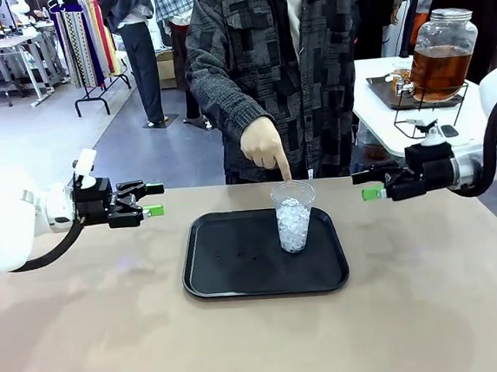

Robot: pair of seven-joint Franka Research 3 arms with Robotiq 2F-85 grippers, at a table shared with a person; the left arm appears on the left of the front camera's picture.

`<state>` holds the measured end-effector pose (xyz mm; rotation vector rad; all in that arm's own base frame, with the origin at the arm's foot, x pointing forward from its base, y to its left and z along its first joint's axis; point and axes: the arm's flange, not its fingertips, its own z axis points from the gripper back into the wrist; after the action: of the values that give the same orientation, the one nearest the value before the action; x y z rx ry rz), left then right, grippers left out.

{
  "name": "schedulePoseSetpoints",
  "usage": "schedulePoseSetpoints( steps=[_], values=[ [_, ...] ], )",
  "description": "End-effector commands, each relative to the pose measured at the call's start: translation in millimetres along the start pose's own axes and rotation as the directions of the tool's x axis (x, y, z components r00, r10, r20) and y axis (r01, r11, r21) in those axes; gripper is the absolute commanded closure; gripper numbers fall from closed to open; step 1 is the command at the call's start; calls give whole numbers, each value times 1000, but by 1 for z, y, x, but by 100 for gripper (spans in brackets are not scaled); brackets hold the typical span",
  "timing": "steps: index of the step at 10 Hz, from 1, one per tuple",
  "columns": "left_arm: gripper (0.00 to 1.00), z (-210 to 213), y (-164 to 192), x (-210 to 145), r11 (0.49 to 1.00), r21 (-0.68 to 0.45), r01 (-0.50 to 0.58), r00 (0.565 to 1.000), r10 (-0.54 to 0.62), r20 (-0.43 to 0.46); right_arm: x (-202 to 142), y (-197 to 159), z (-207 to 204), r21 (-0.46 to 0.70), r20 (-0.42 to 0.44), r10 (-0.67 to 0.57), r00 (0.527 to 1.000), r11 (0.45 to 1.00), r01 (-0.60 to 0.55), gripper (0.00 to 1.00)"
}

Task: Pour the drink into the iced cup.
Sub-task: Pick up the iced cup indicated by the human and present it to them.

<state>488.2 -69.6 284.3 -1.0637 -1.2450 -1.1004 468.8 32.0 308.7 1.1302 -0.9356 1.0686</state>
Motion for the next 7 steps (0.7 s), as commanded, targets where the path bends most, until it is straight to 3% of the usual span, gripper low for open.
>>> schedulePoseSetpoints(
  steps=[1, 3, 6, 7],
  values=[
    [0, -1, 1, 3, 1000, 1, -4, 1000, 4, -5, -21, 0, -14, -98, 96, 153, 984, 985, -144, 0],
    [0, -1, 1, 3, 1000, 1, -4, 1000, 4, -5, -30, -4, -24, -138, 159, 209, 965, 972, -188, 0],
    [0, -1, 1, 3, 1000, 1, -4, 1000, 4, -5, -38, -12, -17, -55, 154, 122, 980, 992, -115, 0],
    [0, -1, 1, 3, 1000, 1, -4, 1000, 4, -5, -38, -5, -20, -125, 150, 172, 974, 980, -153, 0]
  ],
)
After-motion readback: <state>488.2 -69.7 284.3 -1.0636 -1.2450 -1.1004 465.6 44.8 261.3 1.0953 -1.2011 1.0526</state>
